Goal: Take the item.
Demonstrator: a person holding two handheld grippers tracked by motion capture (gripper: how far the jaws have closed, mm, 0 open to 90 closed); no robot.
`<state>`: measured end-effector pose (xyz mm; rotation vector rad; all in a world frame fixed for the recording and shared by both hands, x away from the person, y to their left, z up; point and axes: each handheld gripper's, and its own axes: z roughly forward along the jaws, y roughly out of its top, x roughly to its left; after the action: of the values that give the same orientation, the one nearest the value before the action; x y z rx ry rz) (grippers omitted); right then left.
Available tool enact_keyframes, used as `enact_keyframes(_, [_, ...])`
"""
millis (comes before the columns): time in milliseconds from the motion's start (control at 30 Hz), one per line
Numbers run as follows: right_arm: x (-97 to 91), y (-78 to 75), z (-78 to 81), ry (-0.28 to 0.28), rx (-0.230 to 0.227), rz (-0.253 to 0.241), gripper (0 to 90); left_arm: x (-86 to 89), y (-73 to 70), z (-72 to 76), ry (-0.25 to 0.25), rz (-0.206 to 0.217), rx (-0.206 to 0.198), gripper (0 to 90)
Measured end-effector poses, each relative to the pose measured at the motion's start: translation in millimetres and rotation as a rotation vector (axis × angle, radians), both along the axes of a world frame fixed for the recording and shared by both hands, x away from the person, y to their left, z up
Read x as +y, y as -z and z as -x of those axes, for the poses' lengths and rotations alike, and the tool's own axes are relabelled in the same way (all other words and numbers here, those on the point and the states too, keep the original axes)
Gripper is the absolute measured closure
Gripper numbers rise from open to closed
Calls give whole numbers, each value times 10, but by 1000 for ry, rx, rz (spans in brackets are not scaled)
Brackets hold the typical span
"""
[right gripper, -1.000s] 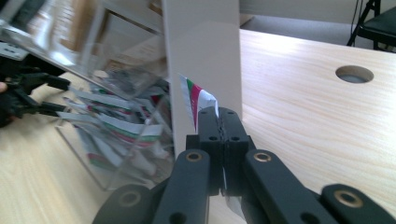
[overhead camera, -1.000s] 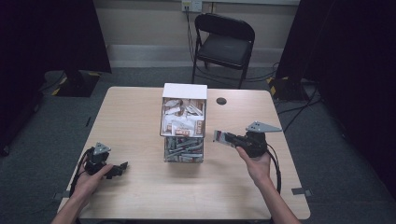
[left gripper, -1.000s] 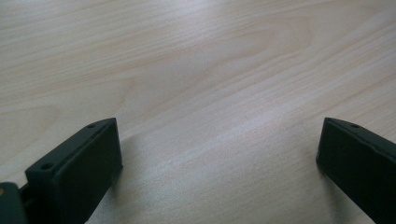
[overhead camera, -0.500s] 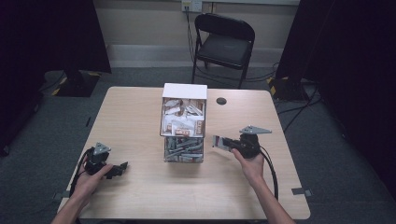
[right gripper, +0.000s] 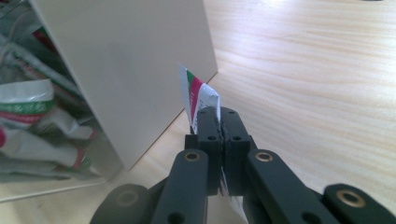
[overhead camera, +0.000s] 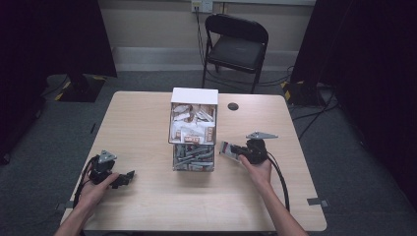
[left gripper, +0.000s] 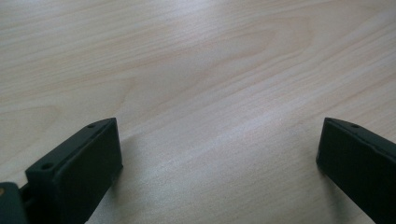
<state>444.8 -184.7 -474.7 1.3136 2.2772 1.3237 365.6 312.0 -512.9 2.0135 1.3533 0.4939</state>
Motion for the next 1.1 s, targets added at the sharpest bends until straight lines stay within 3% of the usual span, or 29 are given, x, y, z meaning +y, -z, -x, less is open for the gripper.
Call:
enact_keyframes(367, [-33,101,-107,41,6,5,828,1,0,0,1,0,0,0])
enact_keyframes(500, [-63,120,-134,57,5,2,771,1,0,-1,1,0,0,0])
enact_keyframes(567, [-82,123,-149,73,2,14,696,1,0,-1,1,0,0,0])
enact_keyframes(1100, [-119,207,-255,106,18,0,688,1,0,-1,2,0,0,0])
